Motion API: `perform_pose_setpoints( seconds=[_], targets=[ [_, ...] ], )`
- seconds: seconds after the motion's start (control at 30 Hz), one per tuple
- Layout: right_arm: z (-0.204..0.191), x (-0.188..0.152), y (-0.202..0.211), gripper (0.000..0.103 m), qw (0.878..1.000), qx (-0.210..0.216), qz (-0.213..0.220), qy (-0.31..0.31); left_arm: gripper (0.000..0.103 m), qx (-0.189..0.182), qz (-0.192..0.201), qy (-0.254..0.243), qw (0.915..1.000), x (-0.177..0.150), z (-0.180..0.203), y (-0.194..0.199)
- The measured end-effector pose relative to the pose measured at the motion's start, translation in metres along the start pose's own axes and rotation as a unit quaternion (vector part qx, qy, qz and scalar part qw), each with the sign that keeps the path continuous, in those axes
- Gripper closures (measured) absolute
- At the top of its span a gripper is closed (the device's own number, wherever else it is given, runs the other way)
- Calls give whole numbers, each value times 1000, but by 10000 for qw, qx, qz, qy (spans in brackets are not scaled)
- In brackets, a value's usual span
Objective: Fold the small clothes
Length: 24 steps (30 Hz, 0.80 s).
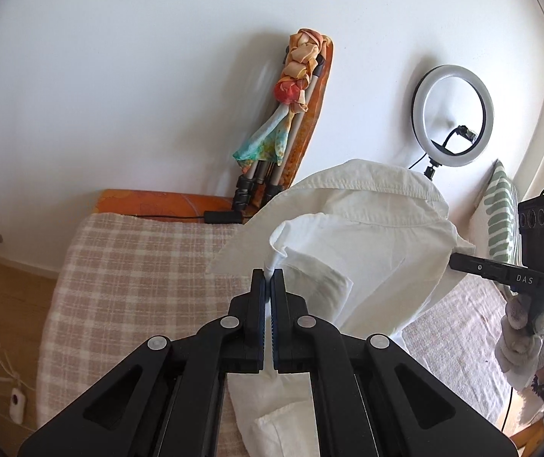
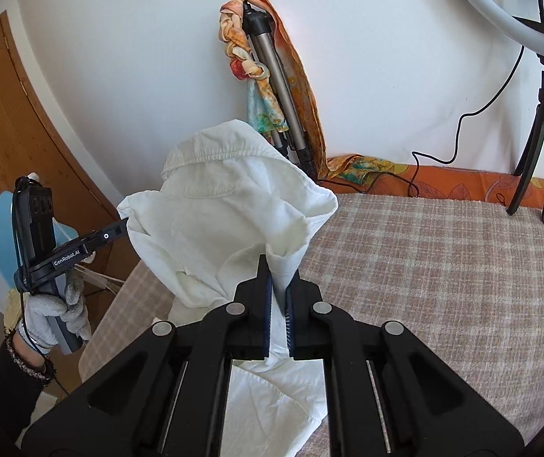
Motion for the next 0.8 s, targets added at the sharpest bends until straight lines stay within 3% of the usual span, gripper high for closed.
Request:
perform_pose_setpoints(
  seconds=[0.3,0.67,0.77,0.8],
  targets=[
    [-36,-86,30,96,9992,-240,-21,313,102,160,-50,-87,9998,-77,14,48],
    [-43,-201,18,96,9877,-1146,-482,943,102,530,-678,-230,9960,-191,19,39],
    [-39,-220,31,93,9901,-1021,-476,832,100,426,-660,40,9969,-205,11,48],
    [-37,-225,38,92,9920,-912,-446,753,94,348,-608,183,9974,-205,7,54]
  ],
)
Point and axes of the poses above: each gripper's, at about its wrist camera, not at the fingertips, and y roughly against the way its jaws point, z to its right, x to its top, the point moved 7 cm from there along -y, roughly the way its jaws point, and after that the axes turned 11 degrees about -z, right-handed, at the moved point
